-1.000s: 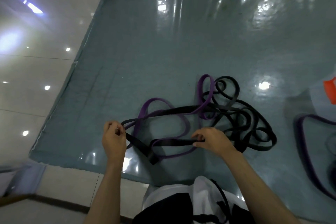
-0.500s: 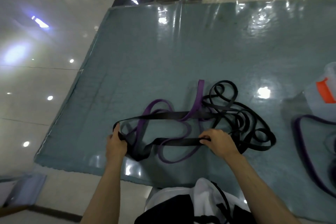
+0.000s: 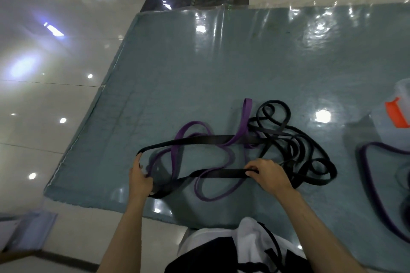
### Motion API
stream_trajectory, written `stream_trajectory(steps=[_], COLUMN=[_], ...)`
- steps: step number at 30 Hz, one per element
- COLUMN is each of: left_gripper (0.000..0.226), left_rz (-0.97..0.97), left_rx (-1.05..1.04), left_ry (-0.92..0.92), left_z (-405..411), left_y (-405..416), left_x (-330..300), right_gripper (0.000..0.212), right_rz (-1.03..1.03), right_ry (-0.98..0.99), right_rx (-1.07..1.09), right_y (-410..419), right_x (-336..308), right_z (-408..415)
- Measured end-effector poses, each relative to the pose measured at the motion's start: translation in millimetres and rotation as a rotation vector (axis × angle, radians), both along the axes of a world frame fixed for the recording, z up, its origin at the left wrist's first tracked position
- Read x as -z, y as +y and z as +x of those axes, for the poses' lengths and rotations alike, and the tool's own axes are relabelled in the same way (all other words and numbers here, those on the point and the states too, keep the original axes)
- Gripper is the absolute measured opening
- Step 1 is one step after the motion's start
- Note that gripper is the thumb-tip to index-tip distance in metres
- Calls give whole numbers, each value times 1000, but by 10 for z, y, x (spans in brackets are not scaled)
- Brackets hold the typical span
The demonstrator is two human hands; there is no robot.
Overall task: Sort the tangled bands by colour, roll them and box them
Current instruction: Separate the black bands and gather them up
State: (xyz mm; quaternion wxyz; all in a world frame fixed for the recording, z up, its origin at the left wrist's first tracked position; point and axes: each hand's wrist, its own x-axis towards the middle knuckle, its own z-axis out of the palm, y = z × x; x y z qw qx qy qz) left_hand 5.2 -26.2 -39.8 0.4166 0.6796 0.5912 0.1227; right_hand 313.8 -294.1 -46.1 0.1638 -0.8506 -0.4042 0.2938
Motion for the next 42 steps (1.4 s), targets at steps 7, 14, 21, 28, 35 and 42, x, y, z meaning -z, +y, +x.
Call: stream_trajectory(steps=[7, 14, 21, 28, 35, 42], left_gripper=[61, 22, 64, 53, 88, 72], left_rz=[15, 234, 166, 181, -17, 88], left_rx=[-71, 122, 351, 436, 895, 1102], left_ry=[392, 408, 393, 382, 483, 389], left_z=[-252, -16, 586, 1021, 1048, 1033], left_y=[-146, -189, -171, -45, 175, 278], left_x=[38, 67, 12, -80, -462, -983], right_gripper=[17, 15, 15, 16, 19, 18], right_rz=[-10, -12, 5, 8, -1, -3], right_ry=[0, 14, 8, 29, 33, 47], right_rx=[1, -1, 0, -8, -3, 2], right_y=[22, 8, 0, -22, 0, 20], right_x=[3, 26, 51, 78, 96, 104], right_z=[7, 19, 11, 41, 71, 81])
